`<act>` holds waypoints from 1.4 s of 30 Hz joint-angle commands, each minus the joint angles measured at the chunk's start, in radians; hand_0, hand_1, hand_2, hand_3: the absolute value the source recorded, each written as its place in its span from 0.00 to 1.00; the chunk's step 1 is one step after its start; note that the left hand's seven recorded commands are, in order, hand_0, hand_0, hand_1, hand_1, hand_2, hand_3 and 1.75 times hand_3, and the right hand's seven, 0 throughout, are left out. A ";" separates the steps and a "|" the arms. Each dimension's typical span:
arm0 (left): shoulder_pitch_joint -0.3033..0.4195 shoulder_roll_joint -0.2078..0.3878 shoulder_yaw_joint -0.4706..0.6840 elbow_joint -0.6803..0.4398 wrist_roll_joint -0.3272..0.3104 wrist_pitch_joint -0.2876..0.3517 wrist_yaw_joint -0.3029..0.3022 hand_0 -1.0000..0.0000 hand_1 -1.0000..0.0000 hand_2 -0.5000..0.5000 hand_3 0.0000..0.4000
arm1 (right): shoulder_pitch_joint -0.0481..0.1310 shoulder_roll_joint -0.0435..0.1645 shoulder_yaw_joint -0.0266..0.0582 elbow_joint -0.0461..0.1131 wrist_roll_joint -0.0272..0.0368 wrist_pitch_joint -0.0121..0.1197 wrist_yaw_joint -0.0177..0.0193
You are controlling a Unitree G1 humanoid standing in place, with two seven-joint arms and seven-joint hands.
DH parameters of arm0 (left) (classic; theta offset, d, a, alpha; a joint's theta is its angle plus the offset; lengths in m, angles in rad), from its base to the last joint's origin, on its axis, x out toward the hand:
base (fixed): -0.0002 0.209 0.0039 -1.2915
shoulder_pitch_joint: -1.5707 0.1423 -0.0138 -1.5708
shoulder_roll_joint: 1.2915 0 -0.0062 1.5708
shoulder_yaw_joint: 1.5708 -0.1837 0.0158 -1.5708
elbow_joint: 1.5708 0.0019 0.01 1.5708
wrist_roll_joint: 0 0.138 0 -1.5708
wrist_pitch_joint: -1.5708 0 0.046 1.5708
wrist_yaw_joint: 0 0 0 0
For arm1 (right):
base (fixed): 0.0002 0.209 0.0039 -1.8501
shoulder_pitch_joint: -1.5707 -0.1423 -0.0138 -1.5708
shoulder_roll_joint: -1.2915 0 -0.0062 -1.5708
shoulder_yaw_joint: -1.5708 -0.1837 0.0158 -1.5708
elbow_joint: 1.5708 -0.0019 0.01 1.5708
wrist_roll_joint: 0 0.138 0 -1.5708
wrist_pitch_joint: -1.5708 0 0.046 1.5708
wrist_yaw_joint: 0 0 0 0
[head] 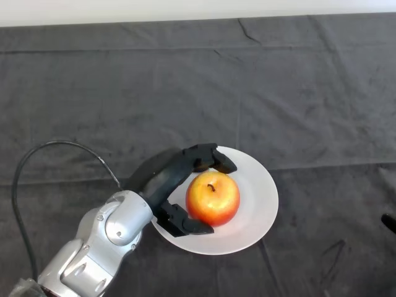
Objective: Move the apple to the plate
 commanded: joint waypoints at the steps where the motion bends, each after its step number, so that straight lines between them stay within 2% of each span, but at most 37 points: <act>1: -0.003 0.036 -0.028 0.037 0.024 0.024 -0.027 1.00 1.00 0.50 0.00 | -0.008 0.035 -0.0025 0.062 0.0256 0.050 0.0029; 9: -0.031 0.041 0.017 -0.017 0.010 0.078 -0.057 1.00 1.00 0.50 0.00 | -0.008 0.034 -0.0017 0.062 0.0263 0.049 0.0024; 15: -0.041 0.050 0.089 -0.060 -0.018 0.085 -0.047 1.00 1.00 0.50 0.00 | -0.008 0.035 -0.0019 0.062 0.0262 0.049 0.0024; 26: -0.041 0.079 0.257 -0.074 -0.084 0.027 0.010 1.00 1.00 0.50 0.00 | -0.008 0.036 -0.0039 0.061 0.0243 0.050 0.0037; 33: -0.056 0.154 0.431 -0.011 -0.152 -0.054 0.026 1.00 1.00 0.50 0.00 | -0.008 0.037 -0.0052 0.061 0.0231 0.051 0.0046; 38: -0.059 0.201 0.551 0.009 -0.183 -0.075 0.054 1.00 1.00 0.50 0.00 | -0.008 0.037 -0.0054 0.061 0.0229 0.051 0.0048; 42: -0.060 0.223 0.637 0.014 -0.194 -0.083 0.101 1.00 1.00 0.50 0.00 | -0.008 0.037 -0.0051 0.061 0.0231 0.051 0.0047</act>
